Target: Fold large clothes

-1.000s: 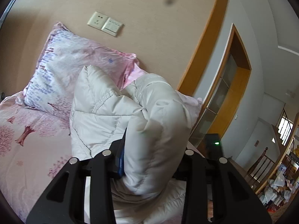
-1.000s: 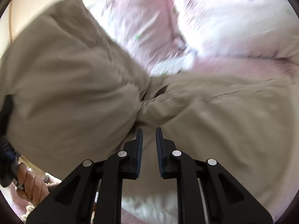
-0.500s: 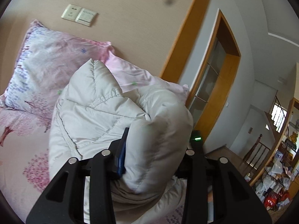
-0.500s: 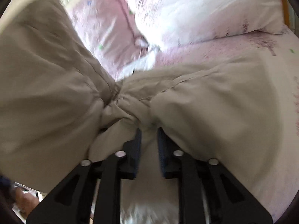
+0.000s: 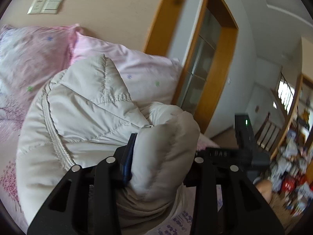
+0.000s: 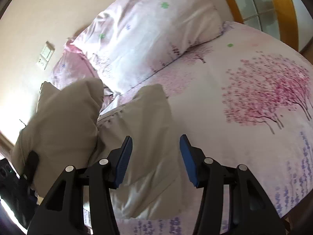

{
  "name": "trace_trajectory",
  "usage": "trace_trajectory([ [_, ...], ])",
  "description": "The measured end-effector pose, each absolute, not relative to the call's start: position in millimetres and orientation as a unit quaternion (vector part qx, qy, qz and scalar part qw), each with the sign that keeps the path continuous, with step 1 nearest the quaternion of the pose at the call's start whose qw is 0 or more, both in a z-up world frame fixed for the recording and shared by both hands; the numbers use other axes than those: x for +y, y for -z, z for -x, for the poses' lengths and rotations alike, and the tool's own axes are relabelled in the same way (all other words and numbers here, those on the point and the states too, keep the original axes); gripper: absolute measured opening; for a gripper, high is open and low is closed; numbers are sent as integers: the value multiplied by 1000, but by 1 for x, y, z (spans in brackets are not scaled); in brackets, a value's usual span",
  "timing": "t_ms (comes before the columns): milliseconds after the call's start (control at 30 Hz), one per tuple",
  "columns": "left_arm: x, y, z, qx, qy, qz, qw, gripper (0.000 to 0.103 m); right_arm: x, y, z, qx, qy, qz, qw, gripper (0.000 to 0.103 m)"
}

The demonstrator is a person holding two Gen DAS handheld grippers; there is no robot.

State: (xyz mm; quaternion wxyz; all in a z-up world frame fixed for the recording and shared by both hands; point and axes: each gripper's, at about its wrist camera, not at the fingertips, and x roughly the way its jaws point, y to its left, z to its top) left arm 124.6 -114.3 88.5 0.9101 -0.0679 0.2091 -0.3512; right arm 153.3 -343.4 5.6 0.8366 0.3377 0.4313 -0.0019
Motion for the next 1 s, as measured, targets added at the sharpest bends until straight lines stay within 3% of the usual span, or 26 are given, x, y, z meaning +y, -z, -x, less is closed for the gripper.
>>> trace_trajectory([
  [167,-146,-68,-116,201,364,-1,909,39,-358,-3,-147,420,13,-343,840,52],
  [300,-145,-65,-117,205,370,10,906,39,-353,12,-161,449,4,-333,829,51],
  [400,-136,-69,-122,207,373,33,904,39,-349,37,-184,470,-42,-383,794,42],
  [467,-133,-70,-121,204,372,37,905,39,-343,43,-200,478,-49,-376,792,24],
  [533,-134,-72,-120,198,375,33,905,40,-335,45,-214,486,-53,-359,795,15],
  [667,-151,-68,-115,190,381,-4,905,44,-326,48,-238,503,-39,-320,802,9],
  [833,-174,-52,-108,200,392,-55,896,46,-335,41,-225,505,-10,-285,815,11],
  [900,-180,-46,-108,207,400,-62,891,46,-350,26,-211,488,7,-287,824,22],
  [967,-186,-41,-107,211,402,-75,888,47,-363,11,-202,468,21,-292,834,45],
  [1000,-190,-38,-105,211,403,-83,887,48,-370,-3,-196,450,24,-296,842,49],
])
